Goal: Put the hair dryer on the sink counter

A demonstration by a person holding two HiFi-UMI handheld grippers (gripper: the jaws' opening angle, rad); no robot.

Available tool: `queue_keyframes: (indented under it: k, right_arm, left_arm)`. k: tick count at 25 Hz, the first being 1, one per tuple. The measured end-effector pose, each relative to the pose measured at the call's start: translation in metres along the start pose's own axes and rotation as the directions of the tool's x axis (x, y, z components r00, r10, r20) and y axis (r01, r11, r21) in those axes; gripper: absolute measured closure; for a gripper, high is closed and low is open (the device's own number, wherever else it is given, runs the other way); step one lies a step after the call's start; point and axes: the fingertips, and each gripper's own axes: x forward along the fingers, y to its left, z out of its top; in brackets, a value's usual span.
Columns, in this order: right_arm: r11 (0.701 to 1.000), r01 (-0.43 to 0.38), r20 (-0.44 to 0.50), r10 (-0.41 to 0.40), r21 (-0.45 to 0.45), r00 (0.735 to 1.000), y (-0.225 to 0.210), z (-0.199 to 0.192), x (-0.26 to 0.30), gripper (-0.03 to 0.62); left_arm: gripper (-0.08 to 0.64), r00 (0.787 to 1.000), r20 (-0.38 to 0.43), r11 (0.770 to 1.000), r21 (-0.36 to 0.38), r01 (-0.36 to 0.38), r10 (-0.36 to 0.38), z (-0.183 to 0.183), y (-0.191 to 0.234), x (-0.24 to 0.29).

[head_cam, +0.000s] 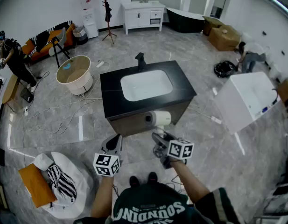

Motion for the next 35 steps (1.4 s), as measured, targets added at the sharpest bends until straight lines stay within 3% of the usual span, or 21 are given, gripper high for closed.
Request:
queue_keyframes:
  k: [18,28,35]
  right_arm:
    - [1.000,0.015,-0.006,-0.015,0.012,1.000,-0.023,0.010,-0.008,0.348]
    - [0.996,0.025,-0.023,-0.027,-0.082,0.999,-0.059,0.038,-0.028,0.348]
    - [0.995,0.039,-0.023,-0.042,-0.092,0.999,-0.085,0.054,-0.021,0.348]
  left_arm:
    - [0.560,1.000,-0.018,1.000,-0.010,0.025,-0.025,-0.004,-0.020,0.029]
    - [0.560,1.000,-0.015,1.000,-0.005,0.021,-0.021,0.004,-0.053,0.070]
    - [0.560,0.999,-0.018,0.999,-0.006,0.034,-0.034,0.007,-0.058,0.108]
